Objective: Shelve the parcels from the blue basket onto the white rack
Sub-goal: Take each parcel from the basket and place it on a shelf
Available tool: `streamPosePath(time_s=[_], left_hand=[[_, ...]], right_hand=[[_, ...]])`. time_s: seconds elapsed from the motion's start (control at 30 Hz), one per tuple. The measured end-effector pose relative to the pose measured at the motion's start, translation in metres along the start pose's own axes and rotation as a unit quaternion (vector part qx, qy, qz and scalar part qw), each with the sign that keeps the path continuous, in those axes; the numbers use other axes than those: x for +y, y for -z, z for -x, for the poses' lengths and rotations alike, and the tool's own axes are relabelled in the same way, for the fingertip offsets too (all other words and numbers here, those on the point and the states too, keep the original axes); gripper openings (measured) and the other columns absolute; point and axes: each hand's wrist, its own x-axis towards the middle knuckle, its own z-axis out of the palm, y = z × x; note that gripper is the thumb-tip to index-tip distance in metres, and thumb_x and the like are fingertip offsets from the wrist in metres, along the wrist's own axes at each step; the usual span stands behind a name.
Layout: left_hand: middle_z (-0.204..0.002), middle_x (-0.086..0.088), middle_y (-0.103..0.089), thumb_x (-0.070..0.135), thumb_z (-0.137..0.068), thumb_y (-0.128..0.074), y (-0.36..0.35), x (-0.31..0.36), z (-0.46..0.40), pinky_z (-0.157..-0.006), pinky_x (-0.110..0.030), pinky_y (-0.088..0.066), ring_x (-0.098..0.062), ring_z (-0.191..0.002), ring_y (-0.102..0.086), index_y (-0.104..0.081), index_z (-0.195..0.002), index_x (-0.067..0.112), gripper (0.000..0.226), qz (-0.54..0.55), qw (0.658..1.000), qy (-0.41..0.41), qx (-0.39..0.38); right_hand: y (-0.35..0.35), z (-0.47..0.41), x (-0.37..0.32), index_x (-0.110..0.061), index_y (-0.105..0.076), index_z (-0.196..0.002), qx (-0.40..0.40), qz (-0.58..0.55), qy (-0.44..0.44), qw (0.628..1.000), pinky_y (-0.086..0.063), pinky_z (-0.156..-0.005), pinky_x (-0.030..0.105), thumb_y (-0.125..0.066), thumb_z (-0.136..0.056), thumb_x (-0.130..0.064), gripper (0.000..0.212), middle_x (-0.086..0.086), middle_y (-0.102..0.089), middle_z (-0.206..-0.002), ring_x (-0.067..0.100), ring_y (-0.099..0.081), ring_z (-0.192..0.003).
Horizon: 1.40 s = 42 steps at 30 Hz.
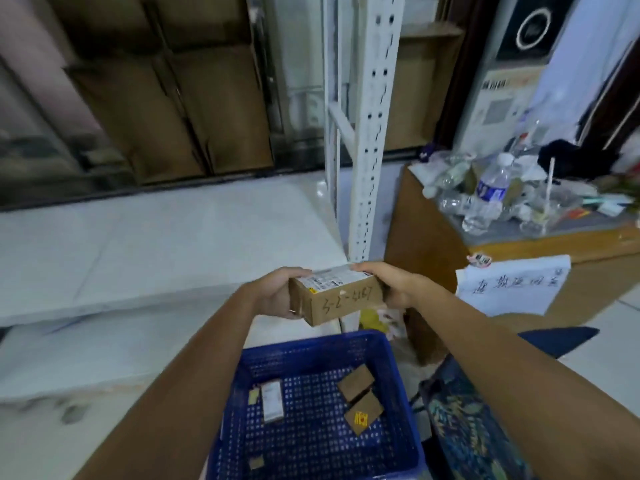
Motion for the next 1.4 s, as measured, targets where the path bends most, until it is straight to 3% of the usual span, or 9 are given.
streamPosePath(time_s=[0.23, 0.33, 0.47, 0.53, 0.63, 0.83, 1.03, 1.2, 1.4], left_hand=[[-0.130, -0.008, -0.061, 0.048, -0.083, -0.065, -0.029, 0.133, 0.175, -0.099, -0.041, -0.044, -0.028, -0.119, -0.056, -0.057, -0.130, 0.019, 0.056, 0.042, 0.993, -0.087, 0.064], [-0.123, -0.014, -0.057, 0.047, -0.080, -0.069, -0.037, 0.167, 0.235, -0.088, -0.040, -0.051, -0.031, -0.107, -0.059, -0.057, -0.121, 0.015, 0.054, 0.071, 0.983, -0.144, 0.095], [-0.109, -0.014, -0.061, 0.050, -0.074, -0.074, -0.028, 0.186, 0.295, -0.074, -0.036, -0.056, -0.032, -0.095, -0.065, -0.052, -0.122, 0.012, 0.066, 0.081, 0.973, -0.186, 0.109], [-0.115, -0.016, -0.062, 0.050, -0.074, -0.075, -0.017, 0.185, 0.317, -0.070, -0.033, -0.057, -0.034, -0.097, -0.068, -0.051, -0.127, 0.009, 0.072, 0.074, 0.970, -0.193, 0.125], [-0.104, -0.014, -0.065, 0.045, -0.083, -0.067, 0.000, 0.176, 0.343, -0.064, -0.027, -0.057, -0.026, -0.088, -0.067, -0.054, -0.125, 0.009, 0.057, 0.055, 0.965, -0.205, 0.154], [-0.113, -0.018, -0.064, 0.039, -0.085, -0.066, 0.057, 0.162, 0.385, -0.075, -0.031, -0.053, -0.029, -0.099, -0.064, -0.048, -0.133, 0.011, 0.058, 0.076, 0.951, -0.230, 0.194], [-0.128, -0.021, -0.058, 0.037, -0.083, -0.070, 0.121, 0.160, 0.438, -0.079, -0.032, -0.056, -0.032, -0.108, -0.060, -0.049, -0.134, 0.013, 0.061, 0.073, 0.943, -0.260, 0.192], [-0.125, -0.022, -0.061, 0.032, -0.086, -0.067, 0.179, 0.155, 0.497, -0.098, -0.036, -0.047, -0.034, -0.119, -0.057, -0.054, -0.124, 0.009, 0.046, 0.069, 0.938, -0.287, 0.180], [-0.119, -0.021, -0.062, 0.030, -0.089, -0.063, 0.242, 0.138, 0.565, -0.094, -0.036, -0.049, -0.031, -0.108, -0.060, -0.053, -0.113, 0.011, 0.033, 0.077, 0.929, -0.304, 0.197]], right_hand=[[-0.030, 0.142, -0.164, -0.017, -0.059, -0.102, -0.018, 0.015, 0.090, 0.996, -0.054, -0.060, 0.028, -0.064, -0.089, -0.040, 0.027, 0.008, -0.066, -0.082, 0.020, -0.067, -0.075], [-0.049, 0.179, -0.215, -0.020, -0.062, -0.098, -0.022, 0.008, 0.141, 0.990, -0.054, -0.062, 0.031, -0.061, -0.092, -0.039, 0.020, 0.006, -0.067, -0.071, 0.019, -0.066, -0.073], [-0.078, 0.199, -0.257, -0.019, -0.063, -0.100, -0.031, -0.007, 0.192, 0.981, -0.056, -0.070, 0.033, -0.062, -0.090, -0.037, 0.021, 0.008, -0.067, -0.078, 0.021, -0.065, -0.077], [-0.096, 0.200, -0.266, -0.019, -0.062, -0.101, -0.029, -0.017, 0.203, 0.979, -0.056, -0.064, 0.031, -0.063, -0.089, -0.037, 0.022, 0.009, -0.067, -0.081, 0.022, -0.064, -0.076], [-0.129, 0.195, -0.268, -0.019, -0.062, -0.107, -0.045, -0.016, 0.194, 0.980, -0.053, -0.055, 0.028, -0.065, -0.087, -0.039, 0.029, 0.011, -0.067, -0.085, 0.022, -0.064, -0.078], [-0.203, 0.197, -0.279, -0.018, -0.060, -0.110, -0.082, -0.022, 0.199, 0.976, -0.057, -0.074, 0.037, -0.066, -0.086, -0.039, 0.033, 0.015, -0.068, -0.095, 0.028, -0.065, -0.094], [-0.282, 0.214, -0.297, -0.016, -0.058, -0.107, -0.057, -0.012, 0.224, 0.973, -0.057, -0.082, 0.041, -0.068, -0.083, -0.037, 0.033, 0.015, -0.068, -0.099, 0.029, -0.063, -0.102], [-0.362, 0.232, -0.310, -0.015, -0.055, -0.106, -0.050, -0.024, 0.252, 0.966, -0.054, -0.091, 0.041, -0.066, -0.087, -0.034, 0.030, 0.015, -0.063, -0.100, 0.027, -0.060, -0.101], [-0.462, 0.244, -0.322, -0.015, -0.054, -0.115, -0.041, -0.011, 0.276, 0.960, -0.054, -0.069, 0.035, -0.067, -0.083, -0.039, 0.042, 0.012, -0.066, -0.094, 0.025, -0.062, -0.097]])
